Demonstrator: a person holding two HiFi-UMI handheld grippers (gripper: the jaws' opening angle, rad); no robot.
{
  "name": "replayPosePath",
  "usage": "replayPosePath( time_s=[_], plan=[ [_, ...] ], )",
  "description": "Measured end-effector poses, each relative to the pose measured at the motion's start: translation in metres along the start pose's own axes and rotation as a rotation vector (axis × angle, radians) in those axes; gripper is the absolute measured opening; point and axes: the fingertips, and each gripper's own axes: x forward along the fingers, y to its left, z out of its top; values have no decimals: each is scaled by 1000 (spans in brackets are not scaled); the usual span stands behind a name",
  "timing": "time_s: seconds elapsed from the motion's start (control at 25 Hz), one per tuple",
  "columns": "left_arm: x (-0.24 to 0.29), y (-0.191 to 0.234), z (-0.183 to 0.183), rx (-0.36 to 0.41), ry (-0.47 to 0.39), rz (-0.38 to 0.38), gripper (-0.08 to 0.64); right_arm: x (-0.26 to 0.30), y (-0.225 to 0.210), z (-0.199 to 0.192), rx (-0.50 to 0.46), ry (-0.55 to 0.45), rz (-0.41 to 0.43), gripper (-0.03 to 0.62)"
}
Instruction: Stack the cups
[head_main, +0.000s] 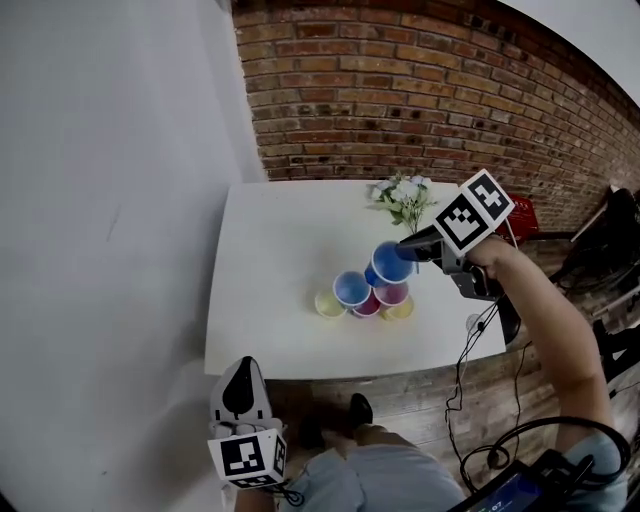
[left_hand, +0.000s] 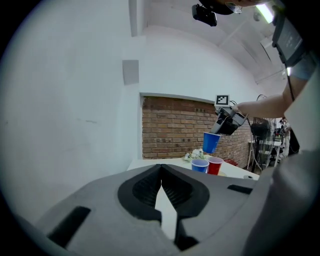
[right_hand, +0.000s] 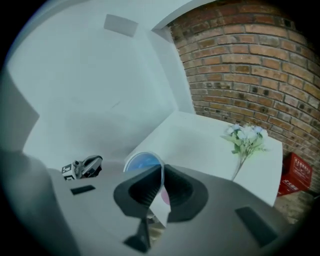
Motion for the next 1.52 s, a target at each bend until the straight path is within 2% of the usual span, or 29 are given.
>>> replayPosePath(
  time_s=[0.6, 1.16, 1.52],
  plan=[
    [-11, 18, -7, -19, 31, 27, 9, 23, 0, -9, 4, 83, -1, 25],
    [-10, 22, -10, -17, 39, 31, 9, 32, -4, -16, 7, 111, 5, 29],
    [-9, 26, -10, -25, 41, 32, 9, 32, -2, -13, -28, 126, -11, 37]
  ],
)
